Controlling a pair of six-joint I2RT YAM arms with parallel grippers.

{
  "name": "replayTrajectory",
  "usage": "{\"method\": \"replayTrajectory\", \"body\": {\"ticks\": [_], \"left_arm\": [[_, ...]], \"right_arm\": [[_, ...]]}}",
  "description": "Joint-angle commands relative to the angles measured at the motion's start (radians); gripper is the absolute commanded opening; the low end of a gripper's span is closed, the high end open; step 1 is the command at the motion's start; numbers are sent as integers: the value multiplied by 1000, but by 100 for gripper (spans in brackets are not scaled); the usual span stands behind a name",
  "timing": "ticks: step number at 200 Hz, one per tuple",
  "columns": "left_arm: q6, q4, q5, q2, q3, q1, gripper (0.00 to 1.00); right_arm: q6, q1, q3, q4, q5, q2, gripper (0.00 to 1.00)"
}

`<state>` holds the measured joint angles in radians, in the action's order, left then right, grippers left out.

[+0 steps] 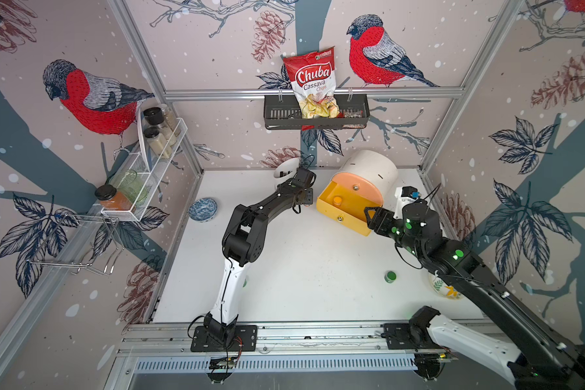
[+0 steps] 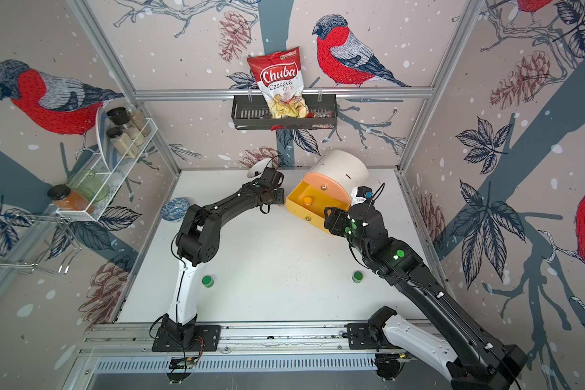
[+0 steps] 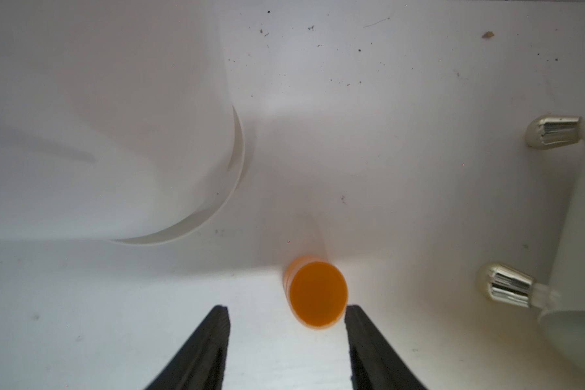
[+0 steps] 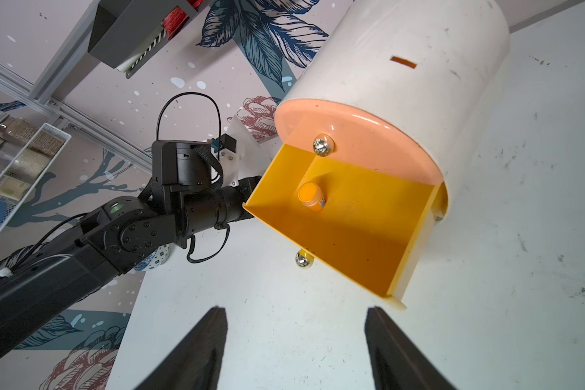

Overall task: Put the paint cans in the drawer according to color
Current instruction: Move the paint can to the center of the board.

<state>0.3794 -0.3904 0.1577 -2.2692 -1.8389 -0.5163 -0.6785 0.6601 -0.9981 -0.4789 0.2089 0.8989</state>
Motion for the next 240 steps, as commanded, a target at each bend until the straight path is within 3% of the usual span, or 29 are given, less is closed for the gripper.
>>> {"method": "replayTrajectory", "body": {"ticks": [1,100,165,199,240], "left_arm": [[-20,16,-11,-28,-37,2,58],[-26,14,-21,-94,-92,-5,58],[-24,12,-25,-108,-91,-4,43],[-11,31,-21,-56,-7,-5,36],[31,97,-30,79,210,-6,32]], "right_arm": [[15,-1,1,8,4,0,69],[17,-7,4,9,4,0,69],[19,-10,7,6,2,-2,69],[19,-13,8,7,0,-3,70],[16,-14,16,17,-9,-2,70]]}}
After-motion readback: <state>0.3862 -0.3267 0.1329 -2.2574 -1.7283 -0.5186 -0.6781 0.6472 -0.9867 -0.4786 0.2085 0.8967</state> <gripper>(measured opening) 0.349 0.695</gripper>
